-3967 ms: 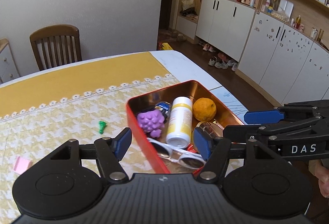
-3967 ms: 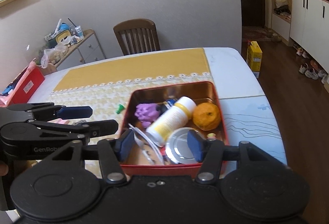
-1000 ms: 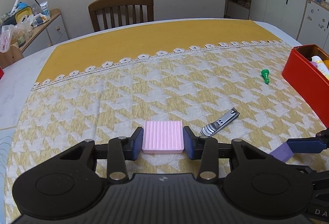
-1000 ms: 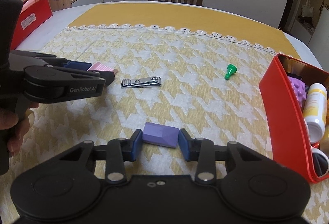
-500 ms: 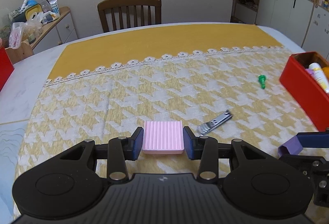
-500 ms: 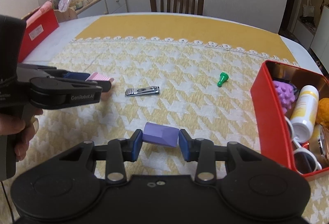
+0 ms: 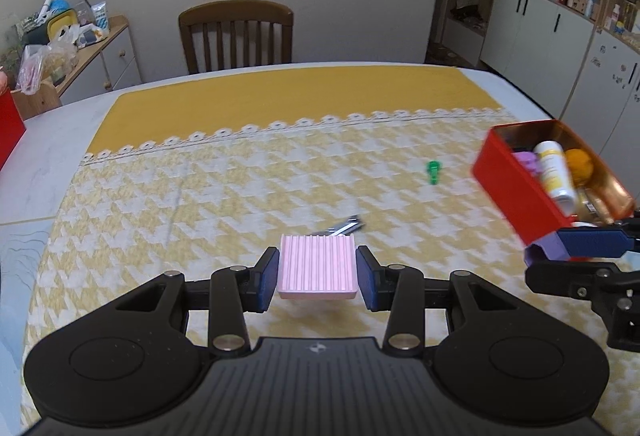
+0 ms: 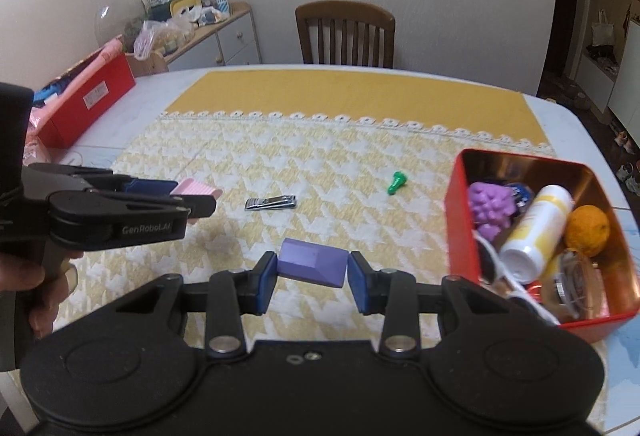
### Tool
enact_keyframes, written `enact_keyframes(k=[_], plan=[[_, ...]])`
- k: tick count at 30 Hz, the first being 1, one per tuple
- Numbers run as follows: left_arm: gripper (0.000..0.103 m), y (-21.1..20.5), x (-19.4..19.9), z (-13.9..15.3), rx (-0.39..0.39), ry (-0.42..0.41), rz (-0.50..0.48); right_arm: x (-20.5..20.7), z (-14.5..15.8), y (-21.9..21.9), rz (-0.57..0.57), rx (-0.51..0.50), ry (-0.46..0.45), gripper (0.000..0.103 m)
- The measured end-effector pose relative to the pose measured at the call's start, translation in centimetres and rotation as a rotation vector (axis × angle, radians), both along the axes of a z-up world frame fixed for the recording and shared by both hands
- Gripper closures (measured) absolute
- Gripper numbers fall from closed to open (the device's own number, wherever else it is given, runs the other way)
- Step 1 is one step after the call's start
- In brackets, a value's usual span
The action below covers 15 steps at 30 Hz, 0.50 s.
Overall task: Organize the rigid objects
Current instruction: 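Carry the pink sponge and purple block with both tools over the red tin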
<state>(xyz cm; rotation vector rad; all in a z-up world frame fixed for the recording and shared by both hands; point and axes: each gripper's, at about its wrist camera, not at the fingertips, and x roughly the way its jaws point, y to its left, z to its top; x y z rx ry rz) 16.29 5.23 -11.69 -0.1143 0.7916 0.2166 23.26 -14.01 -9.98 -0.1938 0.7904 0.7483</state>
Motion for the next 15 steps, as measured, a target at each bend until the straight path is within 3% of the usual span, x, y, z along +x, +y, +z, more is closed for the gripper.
enact_keyframes(k=[15], plan=[[0.063,-8.9,1.3,4.3,-0.013,-0.097,-0.108,1.1,2.3,-8.0,-0.046,0.042,-0.058,0.066]])
